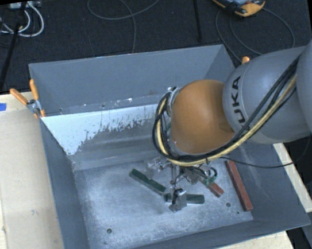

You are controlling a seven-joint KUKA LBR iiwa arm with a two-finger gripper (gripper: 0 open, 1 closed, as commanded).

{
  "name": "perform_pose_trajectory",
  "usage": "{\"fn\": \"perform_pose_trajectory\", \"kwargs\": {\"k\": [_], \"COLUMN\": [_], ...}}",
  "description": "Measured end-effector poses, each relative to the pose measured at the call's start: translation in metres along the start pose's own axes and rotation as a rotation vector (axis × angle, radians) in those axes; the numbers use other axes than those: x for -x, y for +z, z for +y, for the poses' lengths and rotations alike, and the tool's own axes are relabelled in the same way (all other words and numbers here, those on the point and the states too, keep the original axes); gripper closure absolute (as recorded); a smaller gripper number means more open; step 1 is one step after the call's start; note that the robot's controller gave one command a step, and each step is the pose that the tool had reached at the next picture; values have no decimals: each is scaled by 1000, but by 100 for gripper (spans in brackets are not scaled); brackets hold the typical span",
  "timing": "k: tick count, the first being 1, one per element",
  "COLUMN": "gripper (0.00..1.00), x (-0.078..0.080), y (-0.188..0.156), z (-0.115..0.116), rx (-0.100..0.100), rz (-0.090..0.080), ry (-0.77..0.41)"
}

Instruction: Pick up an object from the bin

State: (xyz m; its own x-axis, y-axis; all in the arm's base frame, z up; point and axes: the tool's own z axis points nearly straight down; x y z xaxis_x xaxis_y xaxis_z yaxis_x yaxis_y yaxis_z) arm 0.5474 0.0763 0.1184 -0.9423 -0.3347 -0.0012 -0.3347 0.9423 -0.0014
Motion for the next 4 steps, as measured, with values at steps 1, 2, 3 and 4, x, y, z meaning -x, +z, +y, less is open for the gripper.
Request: {"fn": "perform_pose_trajectory", "kwargs": {"k": [1, 2, 3, 4], "gripper": [0, 0, 100, 100], "x": [14, -8, 25, 25], "y": [28, 29, 47, 47], "z": [-7, -18, -22, -22], "rx": [4, 2, 2, 2], "rz": [4, 1, -1, -1], "ry": [129, -42, 191, 191]}}
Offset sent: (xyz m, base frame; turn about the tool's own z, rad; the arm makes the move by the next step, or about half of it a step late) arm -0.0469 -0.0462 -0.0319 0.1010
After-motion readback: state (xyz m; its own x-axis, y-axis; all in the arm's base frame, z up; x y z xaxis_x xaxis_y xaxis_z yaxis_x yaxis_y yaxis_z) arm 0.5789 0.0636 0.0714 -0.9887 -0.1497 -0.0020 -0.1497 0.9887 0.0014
